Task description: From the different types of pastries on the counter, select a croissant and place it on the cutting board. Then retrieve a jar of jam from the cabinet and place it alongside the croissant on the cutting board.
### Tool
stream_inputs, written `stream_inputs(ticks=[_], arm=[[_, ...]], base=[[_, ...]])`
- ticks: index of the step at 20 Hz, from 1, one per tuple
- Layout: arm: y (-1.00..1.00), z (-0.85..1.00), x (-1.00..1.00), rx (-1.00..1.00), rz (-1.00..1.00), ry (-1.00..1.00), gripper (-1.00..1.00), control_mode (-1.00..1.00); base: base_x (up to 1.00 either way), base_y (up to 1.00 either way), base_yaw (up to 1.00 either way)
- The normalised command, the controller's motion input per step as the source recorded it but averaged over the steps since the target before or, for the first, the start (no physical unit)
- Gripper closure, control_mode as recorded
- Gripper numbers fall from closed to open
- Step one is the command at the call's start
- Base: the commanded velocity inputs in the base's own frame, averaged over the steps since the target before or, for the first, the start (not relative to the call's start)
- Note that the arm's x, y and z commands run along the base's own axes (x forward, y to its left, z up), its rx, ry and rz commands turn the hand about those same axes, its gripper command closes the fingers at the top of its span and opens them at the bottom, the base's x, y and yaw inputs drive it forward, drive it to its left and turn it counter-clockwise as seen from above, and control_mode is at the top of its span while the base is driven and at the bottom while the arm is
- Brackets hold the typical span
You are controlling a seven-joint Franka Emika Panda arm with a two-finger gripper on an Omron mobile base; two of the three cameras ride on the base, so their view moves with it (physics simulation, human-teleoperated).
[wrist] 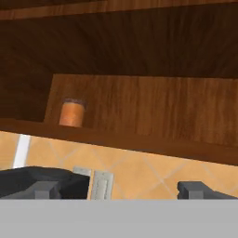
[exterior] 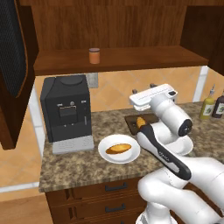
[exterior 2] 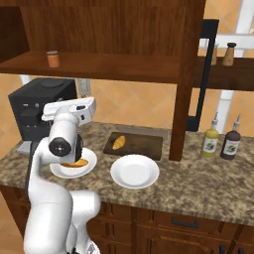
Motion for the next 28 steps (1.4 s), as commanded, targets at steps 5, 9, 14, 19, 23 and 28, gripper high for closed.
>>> stream_inputs(ticks=[5,9,14,19,23,28], arm=[[0.42,0.82,-0.12,0.0,0.04,0.0,-1.0,-1.0],[0.43,0.73,-0.07,0.0,0.05,0.0,-1.0,-1.0],[0.24,0.44,0.0,0.0,0.02,0.0,-1.0,-1.0],[0.11,0.01,0.19,0.0,0.0,0.16,-1.0,-1.0],[0.25,0.18,0.33,0.0,0.0,0.38,-1.0,-1.0],[0.1,0.13,0.09,0.0,0.0,0.14,-1.0,-1.0]], base=[[0.0,0.0,0.0],[0.0,0.0,0.0],[0.0,0.0,0.0],[0.0,0.0,0.0],[0.0,0.0,0.0],[0.0,0.0,0.0]])
